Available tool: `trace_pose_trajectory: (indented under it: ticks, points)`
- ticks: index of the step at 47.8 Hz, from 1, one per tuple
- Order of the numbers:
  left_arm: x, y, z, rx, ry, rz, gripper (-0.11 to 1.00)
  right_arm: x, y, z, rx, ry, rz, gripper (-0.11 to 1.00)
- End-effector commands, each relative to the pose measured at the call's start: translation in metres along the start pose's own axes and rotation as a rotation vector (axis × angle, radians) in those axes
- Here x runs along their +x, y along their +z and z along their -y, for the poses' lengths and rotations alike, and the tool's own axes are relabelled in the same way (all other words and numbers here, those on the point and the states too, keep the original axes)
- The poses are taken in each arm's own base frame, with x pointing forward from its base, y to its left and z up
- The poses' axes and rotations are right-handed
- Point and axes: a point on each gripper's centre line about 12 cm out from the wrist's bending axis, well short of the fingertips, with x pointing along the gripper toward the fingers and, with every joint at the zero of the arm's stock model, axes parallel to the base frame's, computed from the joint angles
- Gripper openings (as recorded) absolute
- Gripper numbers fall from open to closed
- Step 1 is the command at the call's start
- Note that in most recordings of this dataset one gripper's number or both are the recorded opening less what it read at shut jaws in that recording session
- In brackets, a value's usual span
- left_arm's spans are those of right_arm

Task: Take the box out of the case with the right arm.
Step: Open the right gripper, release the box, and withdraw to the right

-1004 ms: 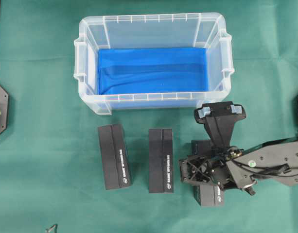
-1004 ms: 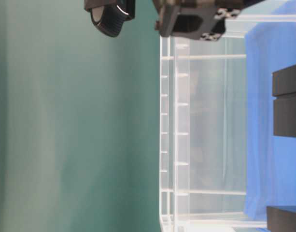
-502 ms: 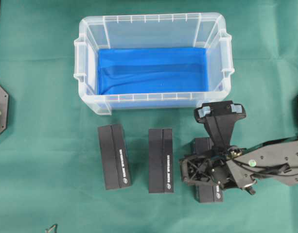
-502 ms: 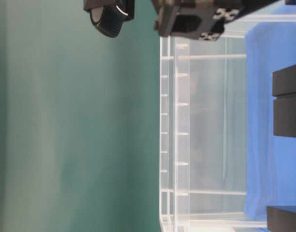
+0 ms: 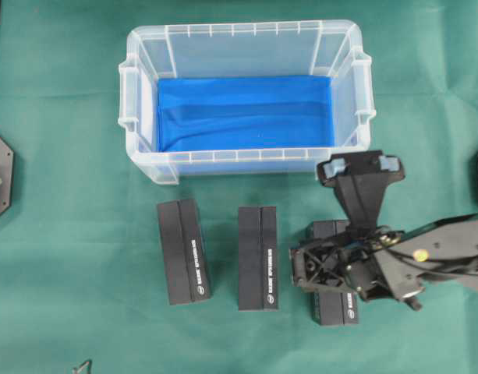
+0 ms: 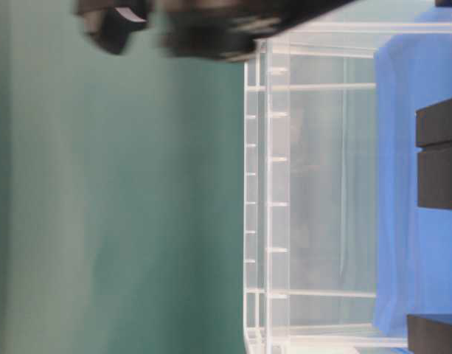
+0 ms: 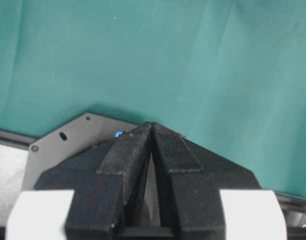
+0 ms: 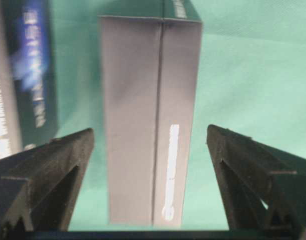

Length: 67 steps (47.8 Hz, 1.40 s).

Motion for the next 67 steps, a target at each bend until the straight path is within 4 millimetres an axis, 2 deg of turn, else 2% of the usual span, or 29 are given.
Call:
trace_pose_trajectory:
  ticks: [1, 7, 14, 18, 27, 34, 67]
  points:
    - [-0.001, 0.003, 0.000, -0.004, 0.000, 0.007, 0.03, -0.040, 0.009, -0.003, 0.010, 0.055, 0.006, 0.89]
    - [-0.002, 0.003, 0.000, -0.004, -0.001, 0.011, 0.03, -0.073, 0.020, -0.003, 0.013, 0.048, 0.050, 0.89]
    - [-0.001, 0.003, 0.000, -0.004, 0.000, 0.010, 0.03, -0.098, 0.027, -0.005, -0.005, 0.034, 0.071, 0.88]
    - [-0.001, 0.003, 0.000, -0.003, 0.001, 0.009, 0.03, -0.105, 0.029, -0.005, -0.017, 0.028, 0.074, 0.88]
    - [-0.001, 0.002, 0.000, -0.006, 0.001, 0.008, 0.03, -0.105, 0.032, -0.006, -0.022, 0.027, 0.075, 0.88]
    - [-0.002, 0.003, 0.000, -0.004, 0.000, 0.011, 0.03, -0.106, 0.033, 0.000, -0.022, 0.024, 0.064, 0.88]
    - [-0.001, 0.003, 0.000, -0.004, 0.000, 0.007, 0.03, -0.111, 0.059, 0.106, 0.006, 0.028, 0.051, 0.88]
